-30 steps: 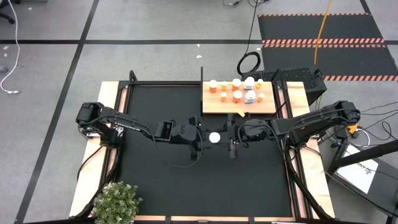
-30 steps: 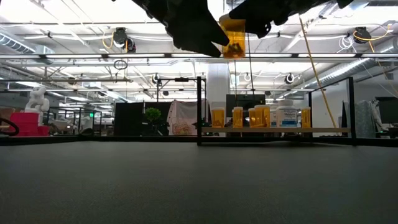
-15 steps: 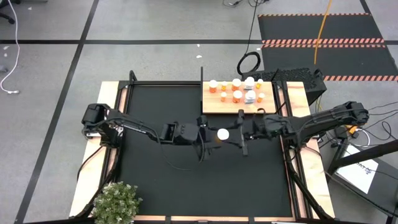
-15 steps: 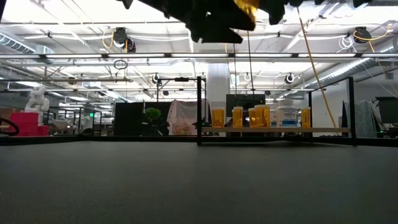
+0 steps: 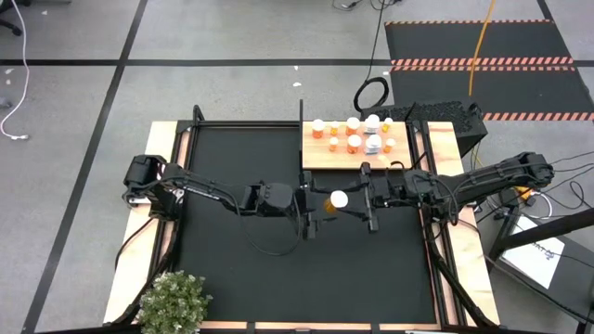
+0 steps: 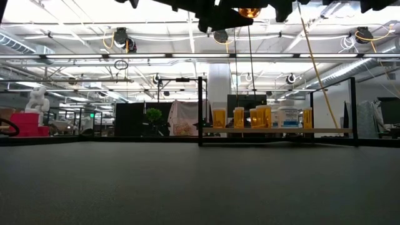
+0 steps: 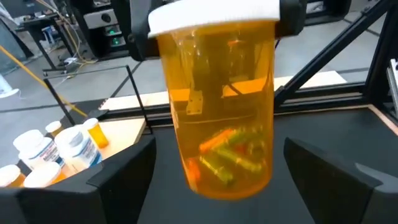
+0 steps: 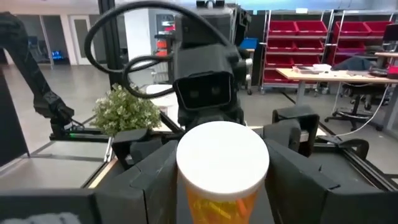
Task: Pick and place medicine bottles onto shelf by color
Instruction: Put the large orange pill bottle on the shelf aligned with the other large orange pill bottle
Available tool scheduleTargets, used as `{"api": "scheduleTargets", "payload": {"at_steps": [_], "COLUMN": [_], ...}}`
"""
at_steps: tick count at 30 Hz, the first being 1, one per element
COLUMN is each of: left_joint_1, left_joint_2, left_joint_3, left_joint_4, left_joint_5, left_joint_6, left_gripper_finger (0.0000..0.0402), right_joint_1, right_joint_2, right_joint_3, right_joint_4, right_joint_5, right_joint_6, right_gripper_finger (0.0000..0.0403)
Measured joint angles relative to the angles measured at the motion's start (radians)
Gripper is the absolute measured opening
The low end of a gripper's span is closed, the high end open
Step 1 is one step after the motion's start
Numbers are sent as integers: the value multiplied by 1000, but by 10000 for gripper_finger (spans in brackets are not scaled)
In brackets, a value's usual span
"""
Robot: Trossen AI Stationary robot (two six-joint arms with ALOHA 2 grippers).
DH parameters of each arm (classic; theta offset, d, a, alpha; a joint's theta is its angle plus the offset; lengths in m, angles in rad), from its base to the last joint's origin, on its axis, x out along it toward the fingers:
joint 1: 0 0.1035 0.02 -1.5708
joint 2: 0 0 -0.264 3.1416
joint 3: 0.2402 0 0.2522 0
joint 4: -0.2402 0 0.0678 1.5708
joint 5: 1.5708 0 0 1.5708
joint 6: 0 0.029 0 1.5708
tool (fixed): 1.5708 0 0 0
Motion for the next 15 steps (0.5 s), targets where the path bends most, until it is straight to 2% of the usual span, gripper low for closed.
{"api": "scheduleTargets", "payload": {"at_steps": [8, 15], "left_joint_1": [0, 3], "left_joint_2": [0, 0], "left_joint_3": [0, 0], "left_joint_4": [10, 10], "left_joint_5": [1, 2], "left_joint_6": [-11, -11], "left_gripper_finger": [346, 271], "right_joint_1": [0, 0], "right_joint_2": [11, 10], "right_joint_3": [0, 0], "right_joint_4": [5, 6], "right_joint_5": [0, 0], "right_joint_6": [-10, -10], "right_gripper_finger": [212, 212]}}
